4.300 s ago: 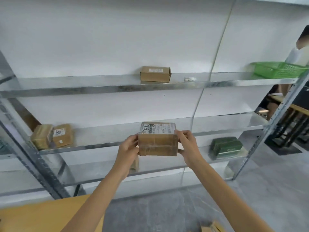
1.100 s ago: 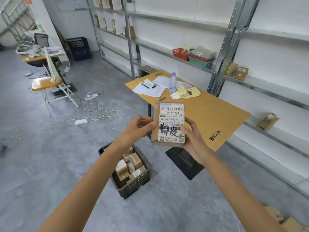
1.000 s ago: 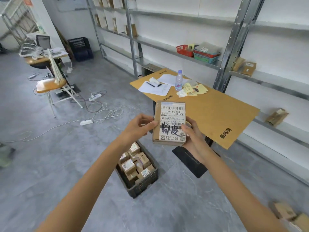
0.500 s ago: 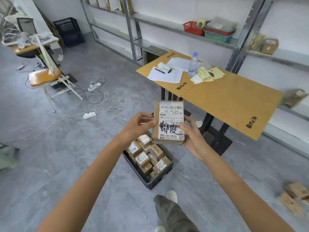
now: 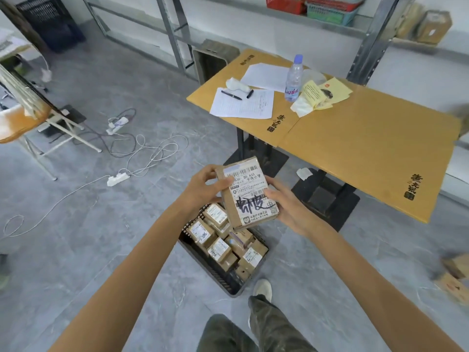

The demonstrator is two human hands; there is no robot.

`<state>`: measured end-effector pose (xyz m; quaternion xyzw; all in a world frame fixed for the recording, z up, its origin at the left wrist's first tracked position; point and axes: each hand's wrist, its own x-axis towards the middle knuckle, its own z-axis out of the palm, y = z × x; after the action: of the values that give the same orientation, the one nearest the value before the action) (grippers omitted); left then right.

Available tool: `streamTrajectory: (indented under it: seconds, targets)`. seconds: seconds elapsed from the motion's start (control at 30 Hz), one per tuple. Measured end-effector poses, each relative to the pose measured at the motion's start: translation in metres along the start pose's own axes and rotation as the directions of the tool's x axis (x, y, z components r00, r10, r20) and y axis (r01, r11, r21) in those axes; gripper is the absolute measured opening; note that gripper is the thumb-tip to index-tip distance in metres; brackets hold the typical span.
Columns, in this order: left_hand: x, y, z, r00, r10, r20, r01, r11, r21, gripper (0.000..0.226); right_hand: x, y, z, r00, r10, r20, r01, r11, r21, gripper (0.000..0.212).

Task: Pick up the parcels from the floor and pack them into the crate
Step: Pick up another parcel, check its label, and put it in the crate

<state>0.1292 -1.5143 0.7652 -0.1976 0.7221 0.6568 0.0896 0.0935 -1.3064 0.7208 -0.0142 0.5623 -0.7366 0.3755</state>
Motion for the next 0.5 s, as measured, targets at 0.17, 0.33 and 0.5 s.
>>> streamTrajectory:
  seconds: [0.17,0.33,0.5]
  targets:
    - [0.042,-0.018,-0.029,0.995,-0.101,-0.009,0.099,0.986,-0.133,0.021,0.045,0.0,0.004,0.979,-0.009,-0.202,-0.005,0.997,-0.071,0.031]
    - [0.085,-0.043,-0.06,0.973,-0.229,-0.015,0.219,0.948,-0.233,0.026,0.078,0.021,0.017,0.898,0.074,-0.433,-0.099,0.994,-0.035,0.034]
    - [0.12,-0.081,-0.083,0.937,-0.326,0.127,0.338,0.937,-0.09,0.029,0.099,0.073,0.047,0.844,0.111,-0.524,-0.067,0.993,0.102,0.025]
